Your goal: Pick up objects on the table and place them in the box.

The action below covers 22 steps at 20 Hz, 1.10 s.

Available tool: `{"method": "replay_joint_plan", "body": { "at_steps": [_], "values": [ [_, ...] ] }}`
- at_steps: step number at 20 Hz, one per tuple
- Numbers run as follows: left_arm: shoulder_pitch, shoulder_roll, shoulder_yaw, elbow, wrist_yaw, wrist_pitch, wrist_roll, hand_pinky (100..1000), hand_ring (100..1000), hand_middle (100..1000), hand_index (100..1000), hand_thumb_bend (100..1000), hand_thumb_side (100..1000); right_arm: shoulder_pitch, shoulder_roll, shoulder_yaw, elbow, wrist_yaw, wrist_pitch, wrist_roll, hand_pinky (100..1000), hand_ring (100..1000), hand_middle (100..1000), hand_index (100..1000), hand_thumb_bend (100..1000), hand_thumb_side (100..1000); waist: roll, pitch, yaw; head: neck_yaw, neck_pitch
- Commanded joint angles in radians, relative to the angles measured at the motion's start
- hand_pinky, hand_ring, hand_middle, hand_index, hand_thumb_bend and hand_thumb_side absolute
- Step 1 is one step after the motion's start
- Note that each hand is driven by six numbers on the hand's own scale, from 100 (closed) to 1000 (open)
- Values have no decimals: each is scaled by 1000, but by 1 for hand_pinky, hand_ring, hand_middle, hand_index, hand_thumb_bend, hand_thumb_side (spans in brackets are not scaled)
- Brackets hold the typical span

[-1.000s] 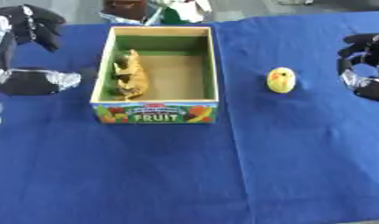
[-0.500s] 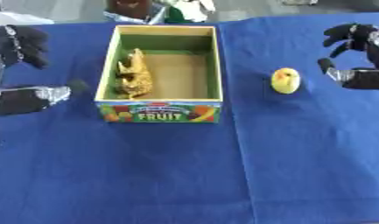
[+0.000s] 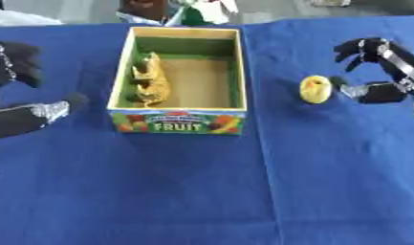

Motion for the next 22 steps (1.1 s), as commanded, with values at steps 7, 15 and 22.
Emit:
{"method": "replay_joint_plan", "body": {
  "at_steps": [7, 15, 22],
  "values": [
    [-3, 1, 13, -6, 2, -1, 5, 503, 479, 500, 659, 819, 115, -36, 17, 1, 70, 78, -17, -11, 580, 746, 606, 801, 262, 216, -2, -14, 6, -5, -3],
    [2, -6, 11, -3, -2, 0, 4, 502, 478, 500, 659, 820, 116, -50, 32, -15, 126, 174, 6, -76, 603, 784, 631, 797, 303, 222, -3, -12, 9, -7, -2],
    [9, -14, 12, 2, -6, 2, 7, 502, 478, 499, 659, 819, 115, -48, 32, -30, 155, 306, 62, -175, 625, 814, 661, 793, 335, 229, -4, -8, 11, -7, -1]
  ]
}}
